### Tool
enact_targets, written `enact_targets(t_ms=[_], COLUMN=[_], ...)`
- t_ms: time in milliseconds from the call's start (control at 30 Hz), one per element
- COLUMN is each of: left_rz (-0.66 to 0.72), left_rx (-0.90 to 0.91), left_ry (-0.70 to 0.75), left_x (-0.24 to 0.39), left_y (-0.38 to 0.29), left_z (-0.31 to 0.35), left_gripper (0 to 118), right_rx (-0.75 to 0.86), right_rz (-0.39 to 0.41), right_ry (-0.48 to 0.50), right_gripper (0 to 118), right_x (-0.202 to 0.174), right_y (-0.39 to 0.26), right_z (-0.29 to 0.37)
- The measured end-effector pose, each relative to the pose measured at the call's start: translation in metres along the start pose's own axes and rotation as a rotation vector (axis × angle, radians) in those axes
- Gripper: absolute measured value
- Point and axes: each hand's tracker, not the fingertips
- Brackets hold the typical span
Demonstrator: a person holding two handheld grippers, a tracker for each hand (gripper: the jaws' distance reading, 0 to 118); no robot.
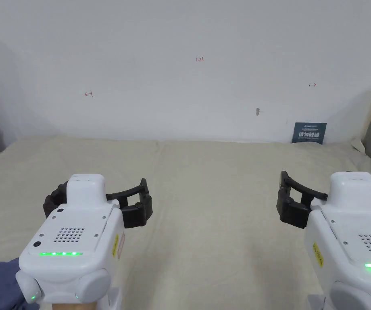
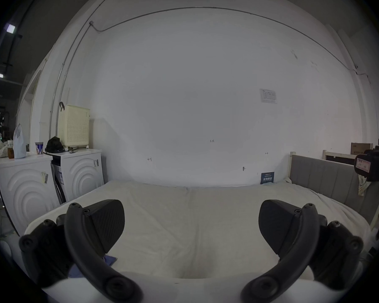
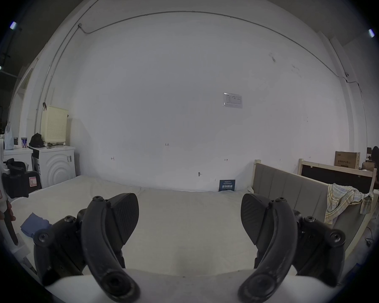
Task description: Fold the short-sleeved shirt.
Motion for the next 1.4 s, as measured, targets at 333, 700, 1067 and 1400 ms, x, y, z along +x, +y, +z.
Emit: enact_targets(t_ms=[333, 700, 1067, 1400], left_rz=[0.010, 0.016, 0.014, 0.029], left_rx=[0.004, 0.021, 0.026, 0.024], left_ry=[0.000, 0.013, 0.019, 0.015], left_x=[0.0023, 0.0033, 0.0042, 0.0027], left_y=[0.0017, 0.0045, 0.0046, 0.0049], left_z=[0.0020, 0.0033, 0.0024, 0.0021], left_gripper=[118, 118, 118, 118], right_rx=[0.006, 0.011, 0.015, 0.015], right_rz=[0.003, 0.004, 0.011, 0.017], right_ry=[0.004, -0.002, 0.000, 0.000], right_gripper=[98, 98, 98, 98], right_x=[-0.0039, -0.0043, -0.0056, -0.0061], right_y=[0.0015, 0.0018, 0.0016, 0.0010], right_z=[0.0026, 0.0039, 0.0050, 0.0052])
